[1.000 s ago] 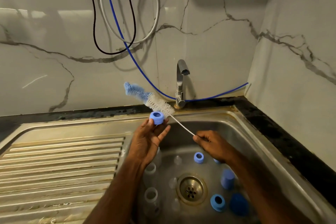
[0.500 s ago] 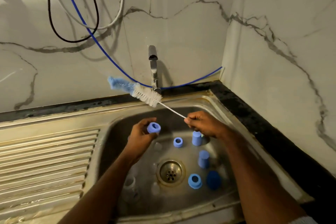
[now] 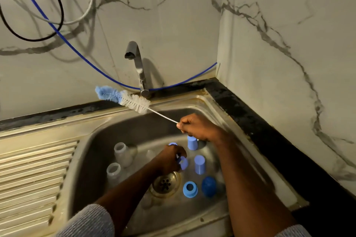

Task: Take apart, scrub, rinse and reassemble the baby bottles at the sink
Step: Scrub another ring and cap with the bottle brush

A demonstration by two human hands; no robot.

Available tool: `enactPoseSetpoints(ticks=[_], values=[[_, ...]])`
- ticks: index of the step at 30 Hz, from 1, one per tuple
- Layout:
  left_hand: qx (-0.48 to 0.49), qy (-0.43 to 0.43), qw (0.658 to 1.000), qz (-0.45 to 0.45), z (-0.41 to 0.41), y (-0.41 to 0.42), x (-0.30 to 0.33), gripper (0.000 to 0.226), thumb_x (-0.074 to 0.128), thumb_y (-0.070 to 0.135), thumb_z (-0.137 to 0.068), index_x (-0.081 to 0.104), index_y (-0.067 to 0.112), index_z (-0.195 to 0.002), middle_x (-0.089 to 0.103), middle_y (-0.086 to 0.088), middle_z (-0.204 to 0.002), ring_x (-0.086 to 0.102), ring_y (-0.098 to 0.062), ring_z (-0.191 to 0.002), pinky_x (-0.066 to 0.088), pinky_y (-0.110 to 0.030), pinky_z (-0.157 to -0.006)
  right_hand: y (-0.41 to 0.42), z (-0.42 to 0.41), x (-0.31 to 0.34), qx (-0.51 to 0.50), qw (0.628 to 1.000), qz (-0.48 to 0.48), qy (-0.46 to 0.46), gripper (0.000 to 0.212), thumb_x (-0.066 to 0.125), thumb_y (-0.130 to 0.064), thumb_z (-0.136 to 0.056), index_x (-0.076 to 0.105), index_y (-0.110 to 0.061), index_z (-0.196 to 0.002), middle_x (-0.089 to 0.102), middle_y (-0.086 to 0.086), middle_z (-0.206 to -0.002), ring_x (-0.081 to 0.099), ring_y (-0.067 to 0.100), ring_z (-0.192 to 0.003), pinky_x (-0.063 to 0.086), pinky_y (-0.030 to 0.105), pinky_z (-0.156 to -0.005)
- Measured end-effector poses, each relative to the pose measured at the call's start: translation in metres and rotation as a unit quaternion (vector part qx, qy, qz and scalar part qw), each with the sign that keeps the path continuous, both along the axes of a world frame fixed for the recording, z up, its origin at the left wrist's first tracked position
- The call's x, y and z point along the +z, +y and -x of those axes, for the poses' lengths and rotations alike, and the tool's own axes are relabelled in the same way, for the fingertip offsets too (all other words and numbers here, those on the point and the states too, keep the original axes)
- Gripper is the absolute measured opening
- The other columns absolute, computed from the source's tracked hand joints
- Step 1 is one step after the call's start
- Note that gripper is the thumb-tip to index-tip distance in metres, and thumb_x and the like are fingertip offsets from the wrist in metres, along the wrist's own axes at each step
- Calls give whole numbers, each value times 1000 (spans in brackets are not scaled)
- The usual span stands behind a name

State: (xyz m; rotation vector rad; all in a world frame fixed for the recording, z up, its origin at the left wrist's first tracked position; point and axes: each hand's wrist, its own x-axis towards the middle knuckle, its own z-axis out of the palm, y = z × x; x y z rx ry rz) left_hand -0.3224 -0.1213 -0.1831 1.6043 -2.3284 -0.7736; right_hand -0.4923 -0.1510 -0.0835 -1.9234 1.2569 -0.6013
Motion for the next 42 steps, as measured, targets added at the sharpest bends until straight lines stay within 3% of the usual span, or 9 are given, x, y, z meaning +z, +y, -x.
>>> enactPoseSetpoints(ticks=[8,14,21,25,29,31,33,37,42], values=[[-36,-112,993,-1,6,-7,-13,38,69,10,-83,63,13,-121,60,-7,-122,60,-27,-108,52,-40,-87,1,-4,0,4,1000,1,3,36,61,-32,-97,60,-19,-64,49,-10,-46,44,5,-47,39,24,-56],[-15,-85,996,8,5,-7,-21,68,79,17,-81,49,15,-143,48,-5,-144,47,-23,-131,40,-27,-100,1,-5,0,7,1000,-4,1,36,61,-32,-97,61,-19,-64,50,-8,-52,46,9,-53,41,27,-60],[-30,37,999,25,24,-2,-8,86,91,42,-69,53,23,-143,56,4,-130,52,-7,-105,43,-19,-85,0,-6,0,4,1000,-2,7,35,61,-35,-96,62,-20,-64,53,-6,-55,49,11,-57,44,32,-63],[-55,14,998,32,37,2,-13,60,84,33,-79,61,22,-134,63,5,-123,55,-5,-100,47,-23,-84,3,-6,1,4,1000,0,12,34,62,-35,-96,63,-20,-65,56,-6,-58,50,9,-58,46,30,-65],[32,147,987,56,36,2,5,46,88,31,-77,69,17,-117,70,7,-102,64,-10,-89,53,-26,-78,4,-10,2,1,1000,3,-1,26,63,-32,-95,71,-17,-76,68,2,-72,58,10,-64,51,31,-69],[132,253,956,63,24,4,27,35,88,23,-77,68,14,-104,72,3,-91,69,-13,-83,56,-25,-71,3,-14,2,1,999,-7,-31,19,62,-25,-95,71,-17,-80,72,5,-80,60,9,-66,53,34,-71],[222,362,904,47,2,7,45,32,86,16,-77,66,9,-100,74,-11,-91,73,-25,-84,60,-40,-73,4,-17,1,5,999,-3,-52,15,61,-19,-96,69,-20,-83,69,-5,-67,57,6,-61,52,32,-68],[371,501,782,1,-60,29,59,28,77,10,-86,63,-1,-108,71,-27,-106,74,-34,-89,62,-46,-75,10,-25,6,14,997,13,-69,15,57,-16,-99,70,-11,-94,53,-10,-51,46,-3,-45,38,13,-51],[434,723,536,-31,-134,54,84,39,53,16,-101,52,0,-137,66,-22,-111,67,-29,-95,62,-37,-65,12,-29,-1,46,996,20,-71,17,56,-13,-100,70,-10,-90,53,-7,-55,46,-1,-46,38,12,-53]])
